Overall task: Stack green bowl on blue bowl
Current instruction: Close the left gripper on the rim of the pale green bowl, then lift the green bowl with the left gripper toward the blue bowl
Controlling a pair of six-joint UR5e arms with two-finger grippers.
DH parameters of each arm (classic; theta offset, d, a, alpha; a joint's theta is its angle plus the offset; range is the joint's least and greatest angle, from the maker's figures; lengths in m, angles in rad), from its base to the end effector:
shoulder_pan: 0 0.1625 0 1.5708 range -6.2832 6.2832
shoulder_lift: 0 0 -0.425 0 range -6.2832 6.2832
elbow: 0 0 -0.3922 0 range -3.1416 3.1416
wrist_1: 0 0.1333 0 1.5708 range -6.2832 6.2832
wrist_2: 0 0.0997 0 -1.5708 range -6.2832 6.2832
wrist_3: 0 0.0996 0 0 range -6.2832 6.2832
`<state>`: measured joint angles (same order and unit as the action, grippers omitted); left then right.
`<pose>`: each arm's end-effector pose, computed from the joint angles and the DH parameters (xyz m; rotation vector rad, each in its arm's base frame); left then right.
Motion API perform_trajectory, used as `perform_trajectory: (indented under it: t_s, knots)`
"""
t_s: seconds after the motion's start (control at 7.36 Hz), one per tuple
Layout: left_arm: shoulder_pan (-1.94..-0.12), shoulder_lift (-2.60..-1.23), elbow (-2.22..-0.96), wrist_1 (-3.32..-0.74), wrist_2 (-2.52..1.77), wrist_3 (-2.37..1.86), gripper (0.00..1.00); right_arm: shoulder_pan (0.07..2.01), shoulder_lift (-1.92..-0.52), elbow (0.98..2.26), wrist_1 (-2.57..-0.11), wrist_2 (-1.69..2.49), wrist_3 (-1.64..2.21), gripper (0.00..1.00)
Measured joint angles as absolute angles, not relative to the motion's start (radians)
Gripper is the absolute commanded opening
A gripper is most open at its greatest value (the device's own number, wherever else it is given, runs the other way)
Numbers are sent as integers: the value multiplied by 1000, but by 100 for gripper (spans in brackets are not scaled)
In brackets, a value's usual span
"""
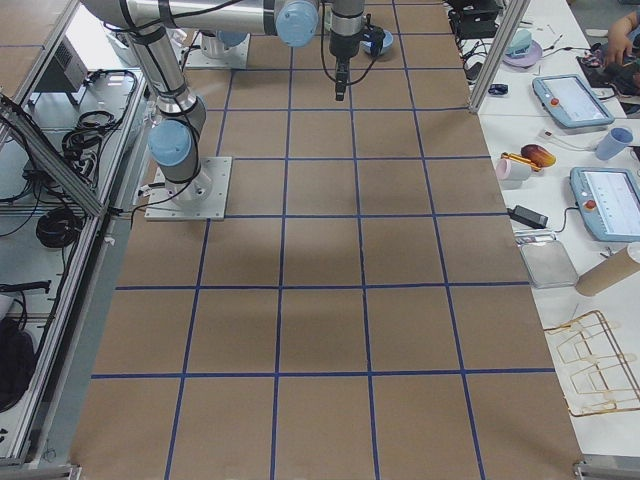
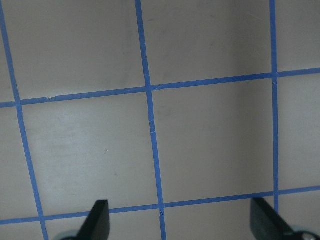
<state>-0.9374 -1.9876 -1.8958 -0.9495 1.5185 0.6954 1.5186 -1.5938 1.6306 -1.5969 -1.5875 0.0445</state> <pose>0.2128 -0.5239 0.1754 -0.0890 -3.0234 -0.0949 0.1064 -0.4870 0.4723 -0.1509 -3.1212 -0.0168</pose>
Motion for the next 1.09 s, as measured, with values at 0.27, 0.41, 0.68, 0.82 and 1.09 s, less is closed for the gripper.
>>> perform_trajectory:
  t_s: [0.27, 0.41, 0.68, 0.82, 1.09]
  knots:
    - [-936, -1988, -1896, -950, 1518, 704, 7, 1519, -1594, 1631, -1597, -1588, 44, 100]
    - [-933, -1987, -1894, -950, 1517, 711, 5, 1519, -1594, 1631, -1597, -1588, 44, 100]
    - [-911, -1978, -1889, -950, 1515, 749, 5, 1519, -1594, 1631, -1597, -1587, 45, 100]
    - [-894, -1967, -1886, -952, 1512, 759, 5, 1519, -1594, 1631, -1597, -1587, 44, 100]
    - [-880, -1939, -1863, -979, 1475, 763, 5, 1519, -1594, 1631, -1597, -1587, 45, 100]
